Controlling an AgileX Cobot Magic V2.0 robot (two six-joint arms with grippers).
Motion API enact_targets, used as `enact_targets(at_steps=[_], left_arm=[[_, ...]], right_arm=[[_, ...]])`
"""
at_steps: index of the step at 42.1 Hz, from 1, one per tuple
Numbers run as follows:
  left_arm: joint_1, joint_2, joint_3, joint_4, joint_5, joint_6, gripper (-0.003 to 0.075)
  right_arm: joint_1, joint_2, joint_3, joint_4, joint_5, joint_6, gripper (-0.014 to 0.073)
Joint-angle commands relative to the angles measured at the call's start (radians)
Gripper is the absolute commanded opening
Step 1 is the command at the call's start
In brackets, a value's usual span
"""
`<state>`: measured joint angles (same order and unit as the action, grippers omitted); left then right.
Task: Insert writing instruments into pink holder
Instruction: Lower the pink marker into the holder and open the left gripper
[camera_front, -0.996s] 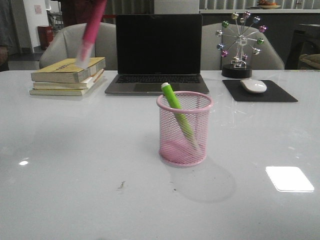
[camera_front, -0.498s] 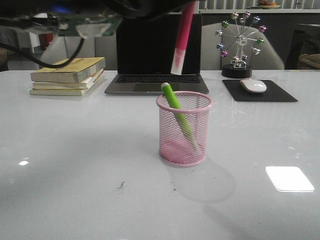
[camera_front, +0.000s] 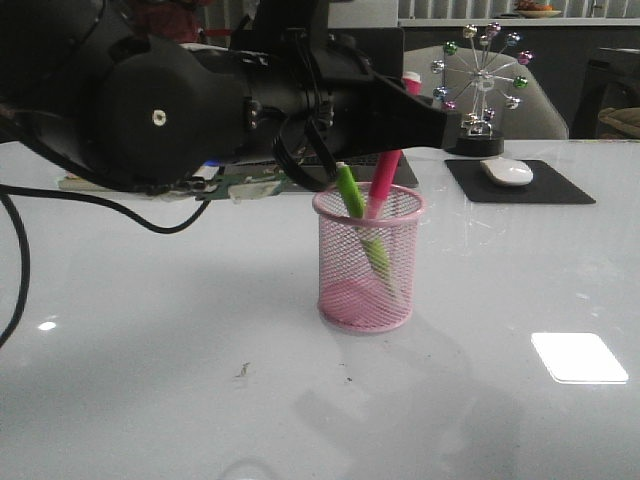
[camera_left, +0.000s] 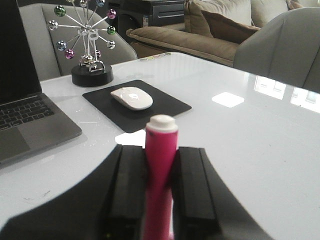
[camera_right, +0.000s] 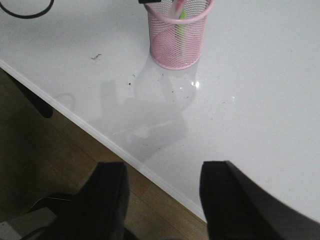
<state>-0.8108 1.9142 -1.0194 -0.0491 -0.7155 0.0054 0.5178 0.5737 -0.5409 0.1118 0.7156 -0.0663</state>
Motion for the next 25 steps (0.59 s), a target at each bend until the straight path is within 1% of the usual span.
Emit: enact_targets(at_steps=[1,9,12,14,20,24,25], left_arm=[[-0.006,-0.041,-0.031,-0.007,-0.094,-0.005,0.0160],[-0.006,-0.041,-0.031,-0.007,-0.099,-0.005,0.0373],[-0.006,-0.041,-0.031,-0.007,-0.099,-0.005,0.0420],[-0.006,-0.041,-0.031,-0.007,-0.099,-0.005,0.0430],[-0.006,-0.065,-0.031,-0.007,-0.076,-0.005,0.0426],[-0.006,-0.123,-0.031,-0.002,0.026,-0.005,0.0426],[-0.006,-0.148,-0.031,-0.002,0.076,-0.005,0.0426]], right_arm=[[-0.005,0.000,-0.023,0.000,-0.067,-0.005,0.0447],[-0.005,0.000,-0.023,0.000,-0.067,-0.005,0.0447],[-0.005,0.000,-0.023,0.000,-0.067,-0.005,0.0447],[-0.005,0.000,-0.023,0.000,-0.067,-0.005,0.0447],[-0.005,0.000,-0.023,0.000,-0.067,-0.005,0.0447],[-0.005,0.000,-0.023,0.000,-0.067,-0.005,0.0447],[-0.005,0.000,-0.023,0.000,-0.067,-0.005,0.0447]])
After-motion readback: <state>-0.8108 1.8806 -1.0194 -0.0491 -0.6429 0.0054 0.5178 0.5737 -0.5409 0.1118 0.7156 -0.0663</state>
